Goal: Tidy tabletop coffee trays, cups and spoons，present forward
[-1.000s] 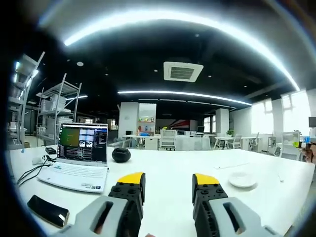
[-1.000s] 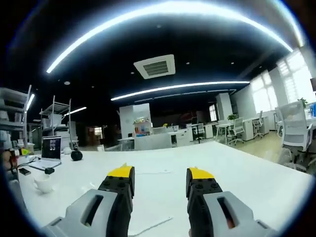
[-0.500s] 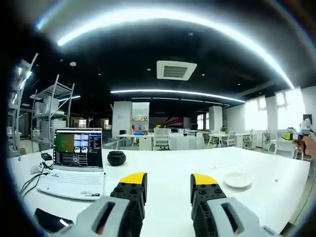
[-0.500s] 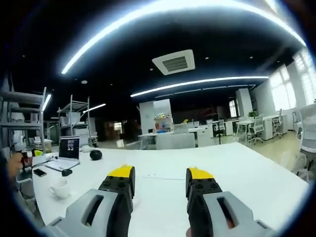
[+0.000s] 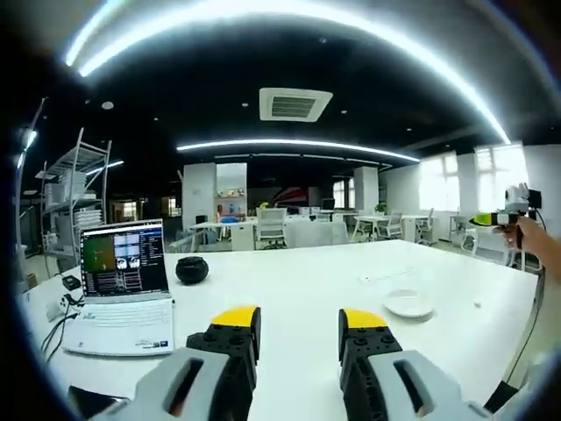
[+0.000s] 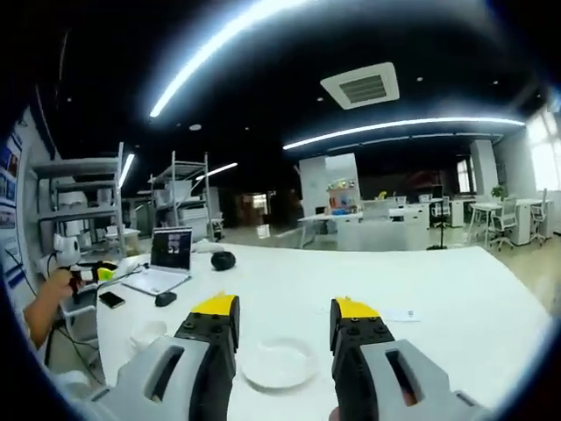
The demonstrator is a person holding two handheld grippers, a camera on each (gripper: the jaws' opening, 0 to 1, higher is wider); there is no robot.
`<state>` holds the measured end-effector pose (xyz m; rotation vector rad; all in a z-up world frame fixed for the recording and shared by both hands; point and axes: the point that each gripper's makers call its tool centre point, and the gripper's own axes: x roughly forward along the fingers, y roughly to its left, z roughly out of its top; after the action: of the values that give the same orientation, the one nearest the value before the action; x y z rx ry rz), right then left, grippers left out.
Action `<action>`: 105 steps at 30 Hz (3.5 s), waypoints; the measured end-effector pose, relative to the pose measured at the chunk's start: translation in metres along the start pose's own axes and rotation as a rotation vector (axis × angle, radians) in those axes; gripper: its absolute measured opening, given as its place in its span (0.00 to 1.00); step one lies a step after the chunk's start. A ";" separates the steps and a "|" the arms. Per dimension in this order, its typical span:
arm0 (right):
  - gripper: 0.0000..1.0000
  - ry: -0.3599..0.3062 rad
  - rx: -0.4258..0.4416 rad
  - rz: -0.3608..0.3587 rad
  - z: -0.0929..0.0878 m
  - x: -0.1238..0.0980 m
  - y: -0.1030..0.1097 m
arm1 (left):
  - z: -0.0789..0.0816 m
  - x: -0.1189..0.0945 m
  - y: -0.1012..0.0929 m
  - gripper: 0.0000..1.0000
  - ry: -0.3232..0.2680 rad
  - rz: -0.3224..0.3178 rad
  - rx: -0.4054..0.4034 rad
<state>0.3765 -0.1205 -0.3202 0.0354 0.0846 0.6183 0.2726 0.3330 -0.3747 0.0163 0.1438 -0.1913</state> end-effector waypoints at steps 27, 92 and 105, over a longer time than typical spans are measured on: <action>0.35 0.238 -0.092 0.311 -0.015 0.089 0.155 | -0.042 0.014 -0.025 0.44 0.340 -0.136 -0.005; 0.28 1.019 -0.261 0.435 -0.203 0.167 0.267 | -0.144 0.059 -0.075 0.31 0.857 -0.217 0.037; 0.10 1.078 -0.256 0.380 -0.214 0.172 0.260 | -0.150 0.063 -0.073 0.17 0.884 -0.151 -0.103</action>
<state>0.3468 0.1930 -0.5298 -0.5478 1.0592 0.9685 0.2986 0.2535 -0.5324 -0.0141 1.0381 -0.3183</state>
